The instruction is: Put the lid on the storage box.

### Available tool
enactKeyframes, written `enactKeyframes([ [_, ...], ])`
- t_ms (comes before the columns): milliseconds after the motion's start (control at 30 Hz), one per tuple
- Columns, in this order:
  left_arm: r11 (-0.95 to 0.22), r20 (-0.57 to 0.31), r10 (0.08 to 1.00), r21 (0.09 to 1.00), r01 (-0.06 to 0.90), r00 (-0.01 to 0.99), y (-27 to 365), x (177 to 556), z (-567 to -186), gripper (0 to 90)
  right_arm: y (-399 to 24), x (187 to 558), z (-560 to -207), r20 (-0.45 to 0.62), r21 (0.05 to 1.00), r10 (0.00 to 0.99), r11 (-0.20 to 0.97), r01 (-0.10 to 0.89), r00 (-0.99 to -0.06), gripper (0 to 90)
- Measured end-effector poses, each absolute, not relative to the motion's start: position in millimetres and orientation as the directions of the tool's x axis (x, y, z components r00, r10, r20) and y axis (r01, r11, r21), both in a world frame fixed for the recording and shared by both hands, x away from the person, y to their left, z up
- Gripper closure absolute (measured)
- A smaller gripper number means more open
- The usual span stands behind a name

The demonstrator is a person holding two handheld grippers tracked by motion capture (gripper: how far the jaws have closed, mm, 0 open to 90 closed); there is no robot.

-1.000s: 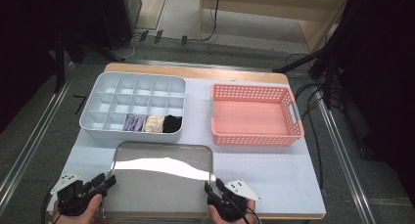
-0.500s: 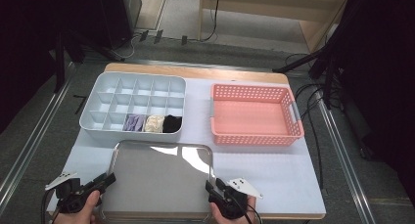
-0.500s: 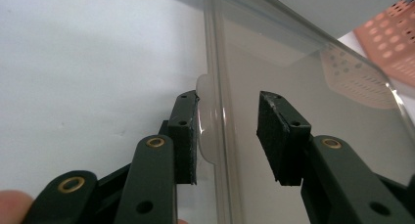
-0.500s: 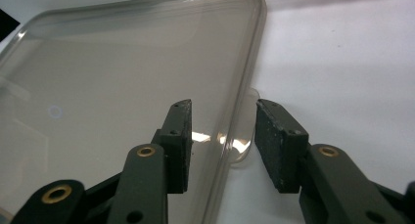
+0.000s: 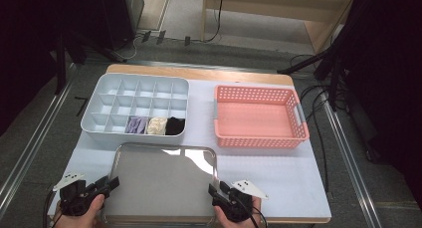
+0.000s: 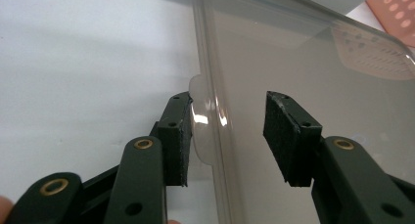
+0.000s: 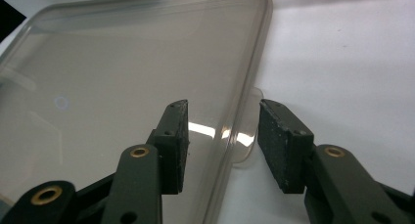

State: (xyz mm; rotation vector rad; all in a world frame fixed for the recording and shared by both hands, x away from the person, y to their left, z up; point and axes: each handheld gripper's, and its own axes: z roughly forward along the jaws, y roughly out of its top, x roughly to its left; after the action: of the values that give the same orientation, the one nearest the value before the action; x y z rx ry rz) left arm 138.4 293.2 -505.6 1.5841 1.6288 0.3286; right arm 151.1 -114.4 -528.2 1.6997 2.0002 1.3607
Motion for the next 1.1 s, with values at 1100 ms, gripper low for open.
enactKeyframes([
  [1100, 0.173, -0.365, 0.923, 0.680, 0.712, 0.124, 291, 139, -505, 53.6, -117, 153, -527, 0.499, 0.660, 0.833, -0.188, 0.727, -0.238, 57.8],
])
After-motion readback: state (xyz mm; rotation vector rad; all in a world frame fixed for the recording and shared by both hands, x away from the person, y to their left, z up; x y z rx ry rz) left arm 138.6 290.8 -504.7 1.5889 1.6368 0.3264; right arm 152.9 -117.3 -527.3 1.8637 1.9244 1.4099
